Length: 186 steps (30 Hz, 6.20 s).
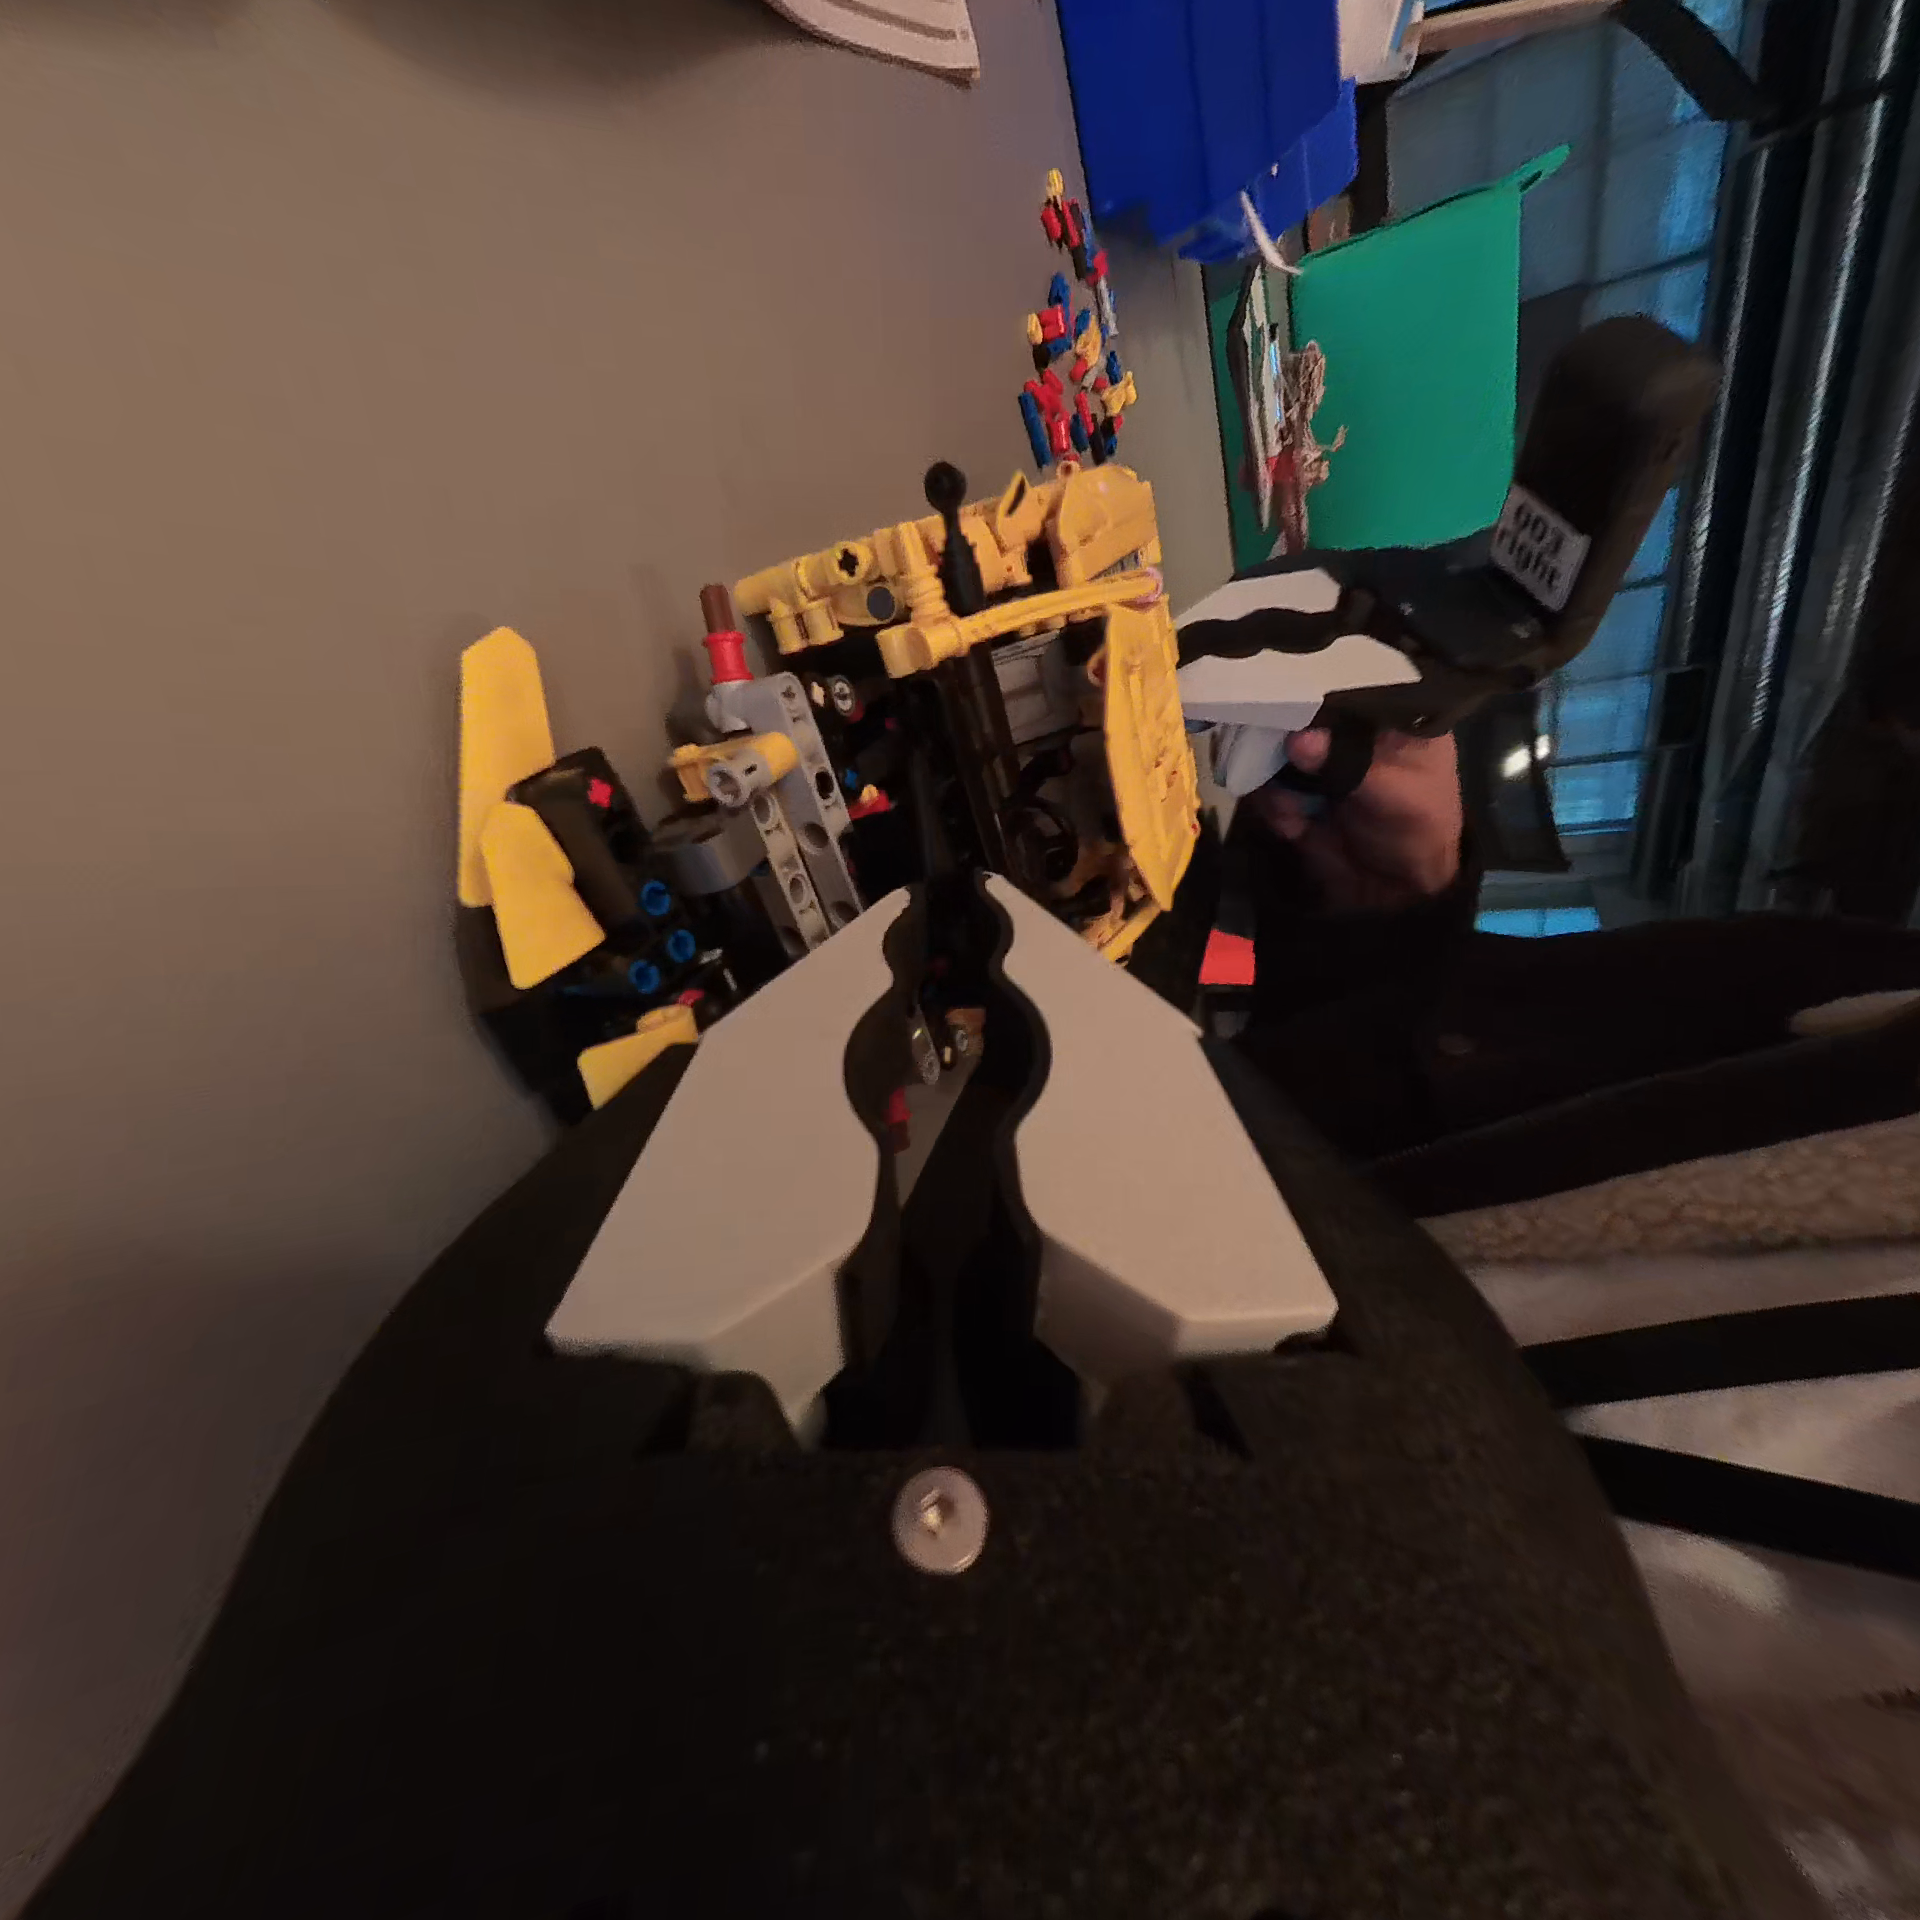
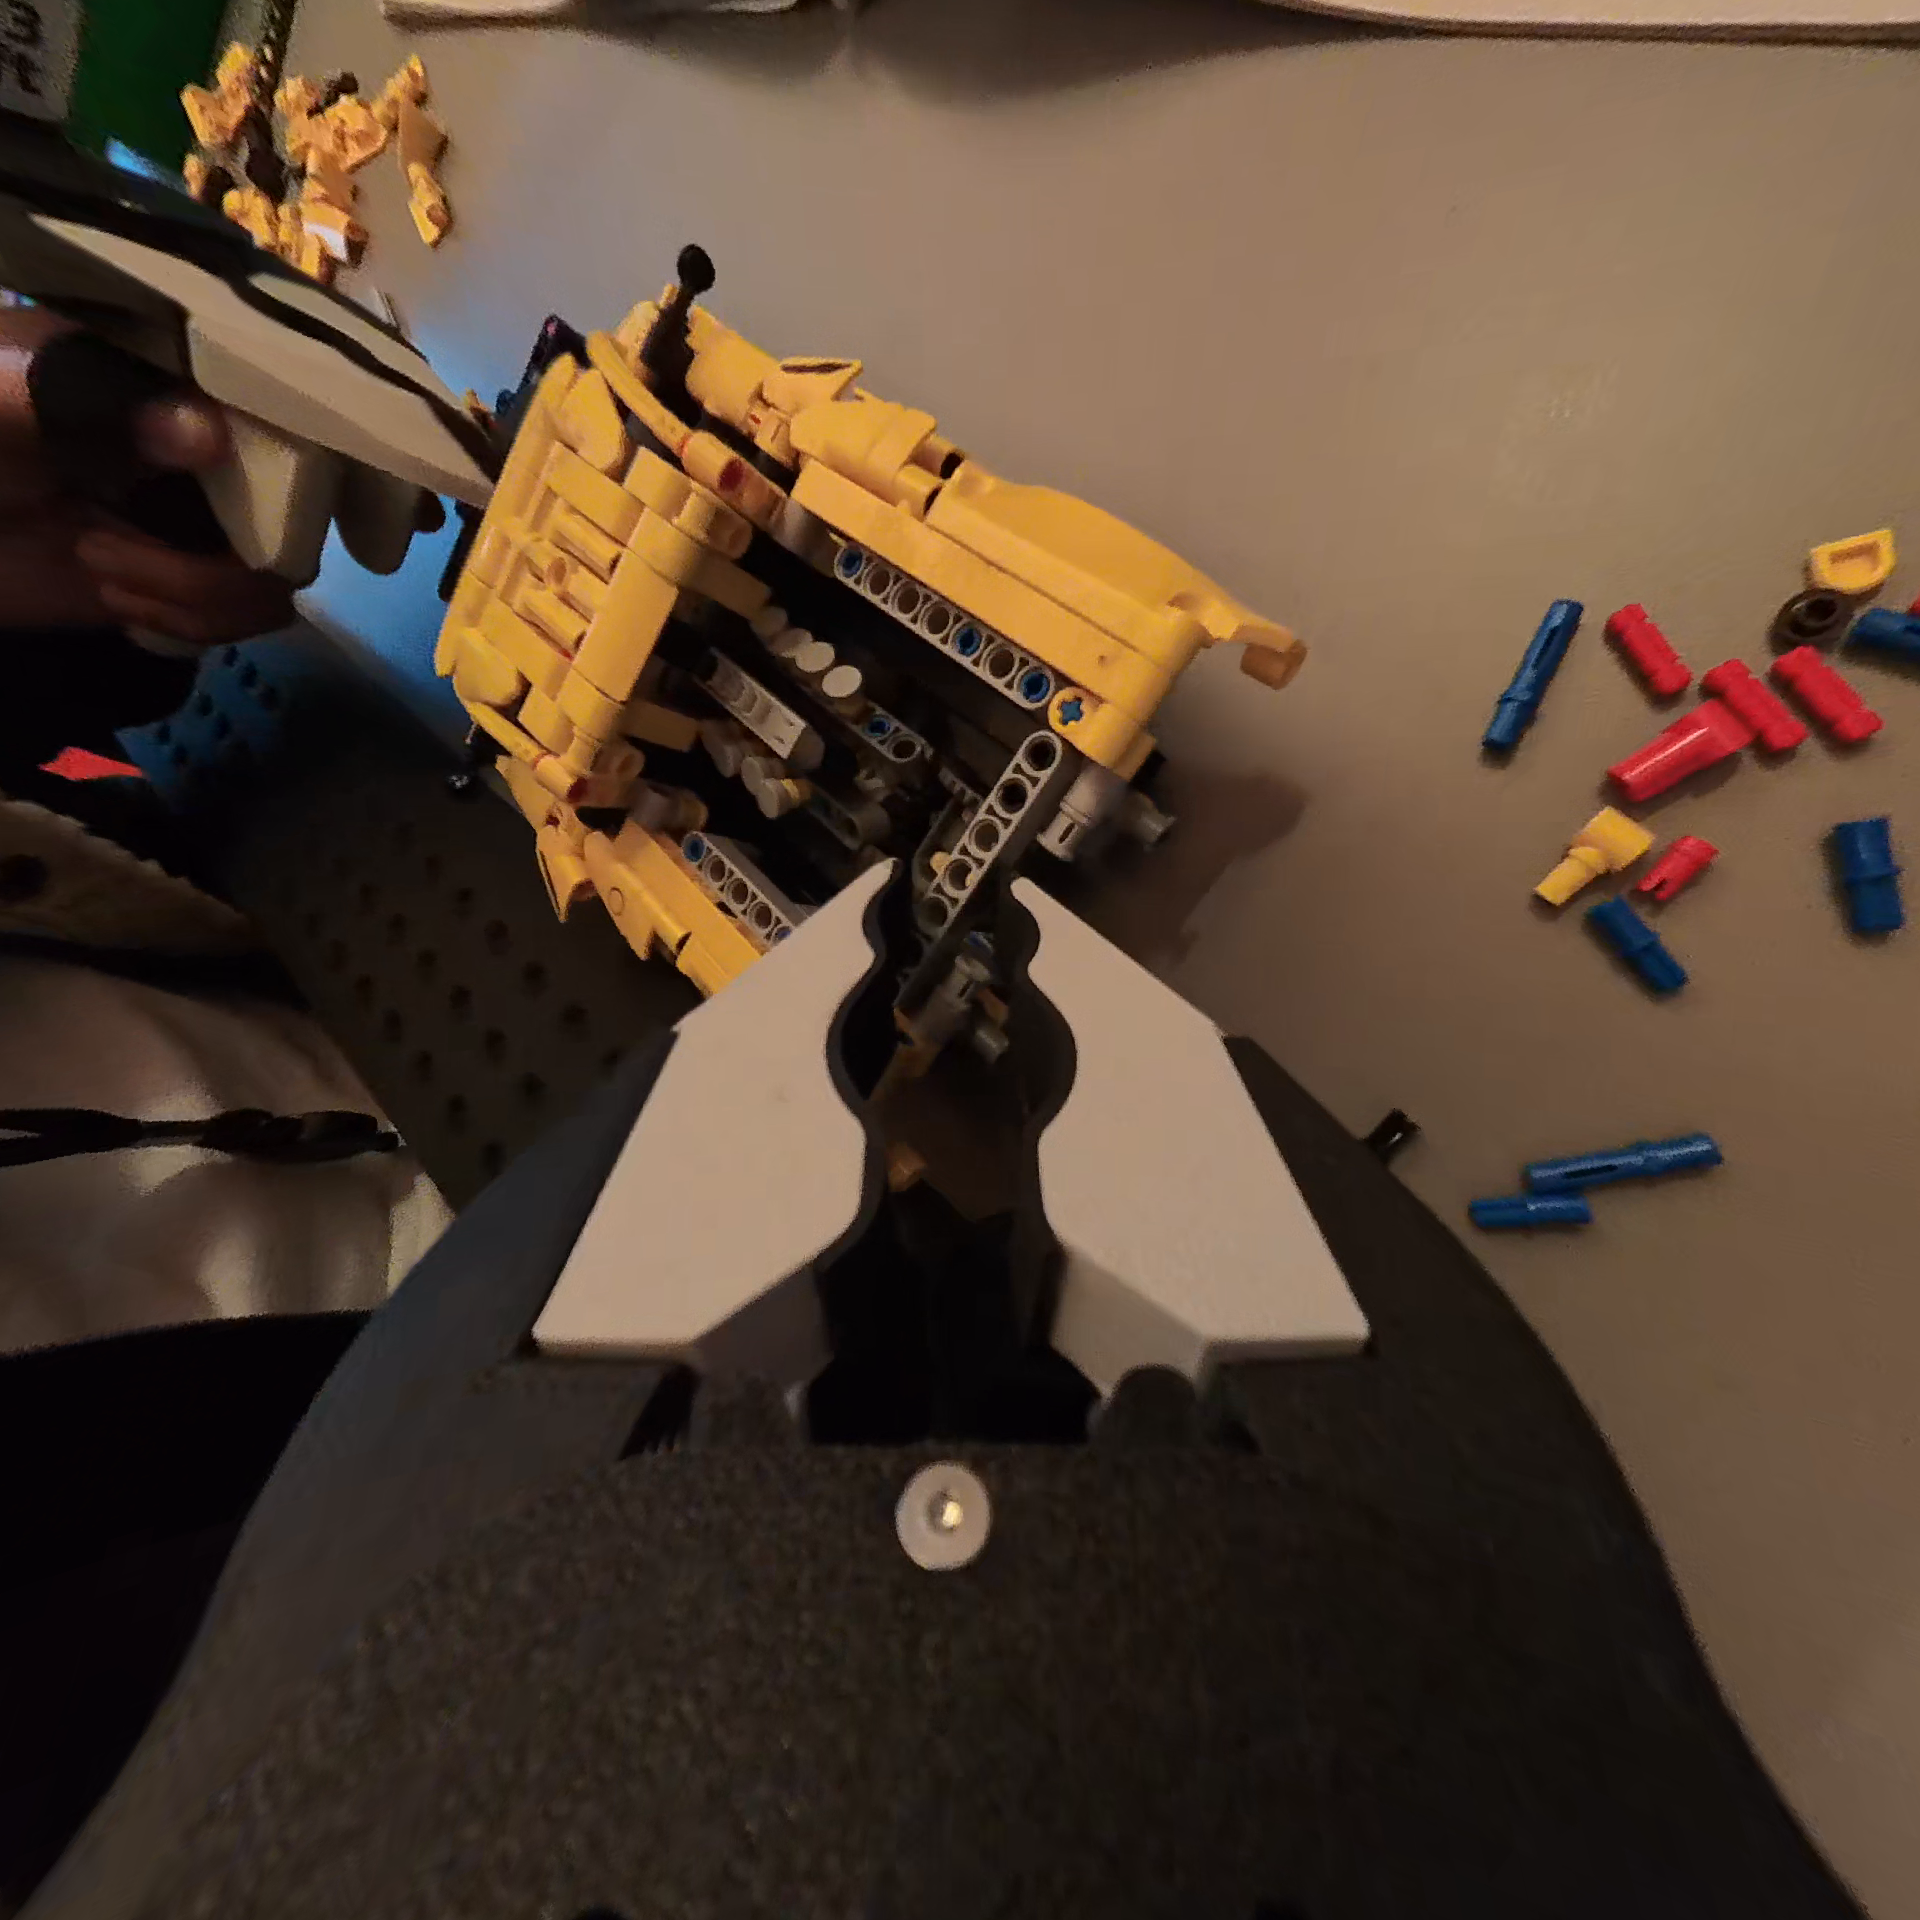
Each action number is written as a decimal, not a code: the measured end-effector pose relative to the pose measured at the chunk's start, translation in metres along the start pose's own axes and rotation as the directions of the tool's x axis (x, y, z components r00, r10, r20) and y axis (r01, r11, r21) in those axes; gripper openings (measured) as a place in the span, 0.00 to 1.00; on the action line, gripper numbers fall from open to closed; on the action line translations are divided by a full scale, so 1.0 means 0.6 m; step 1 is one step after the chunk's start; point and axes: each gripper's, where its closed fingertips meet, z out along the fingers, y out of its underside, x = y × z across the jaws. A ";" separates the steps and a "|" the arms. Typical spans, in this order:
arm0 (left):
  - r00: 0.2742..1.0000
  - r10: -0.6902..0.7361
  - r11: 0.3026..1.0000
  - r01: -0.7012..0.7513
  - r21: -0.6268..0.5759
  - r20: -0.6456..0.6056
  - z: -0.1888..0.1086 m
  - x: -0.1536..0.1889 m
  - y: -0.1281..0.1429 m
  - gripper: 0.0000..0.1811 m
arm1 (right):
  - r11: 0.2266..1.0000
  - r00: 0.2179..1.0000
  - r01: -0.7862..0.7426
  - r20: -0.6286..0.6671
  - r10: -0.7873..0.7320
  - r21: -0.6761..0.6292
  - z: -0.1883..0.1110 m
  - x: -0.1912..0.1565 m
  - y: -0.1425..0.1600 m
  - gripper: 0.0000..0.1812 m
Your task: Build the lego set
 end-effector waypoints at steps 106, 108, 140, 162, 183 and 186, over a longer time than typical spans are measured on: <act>0.670 0.696 0.698 -0.715 -0.026 0.259 -0.101 -0.041 -0.003 0.22 | 0.907 0.961 0.276 -0.113 -0.252 0.320 0.091 -0.251 -0.047 0.38; 0.674 0.706 0.700 -0.711 -0.068 0.216 -0.088 -0.051 0.008 0.22 | 0.906 0.954 0.295 -0.153 -0.259 0.305 0.127 -0.263 -0.059 0.37; 0.692 0.691 0.716 -0.694 -0.074 0.210 -0.074 -0.062 0.031 0.06 | 0.830 0.737 0.540 -0.553 -0.389 0.136 0.185 -0.208 -0.099 0.26; 0.720 0.671 0.738 -0.671 -0.070 0.176 -0.070 -0.058 0.035 0.06 | 0.801 0.728 0.587 -0.513 -0.455 0.122 0.156 -0.232 -0.089 0.00; 0.515 0.827 0.534 -0.845 -0.030 0.227 -0.072 -0.035 -0.022 0.18 | 0.832 0.790 0.527 -0.463 -0.402 0.177 0.127 -0.157 -0.083 0.36; 0.477 0.841 0.510 -0.857 -0.080 0.254 -0.061 -0.047 -0.023 0.18 | 0.826 0.785 0.538 -0.457 -0.418 0.169 0.133 -0.161 -0.083 0.32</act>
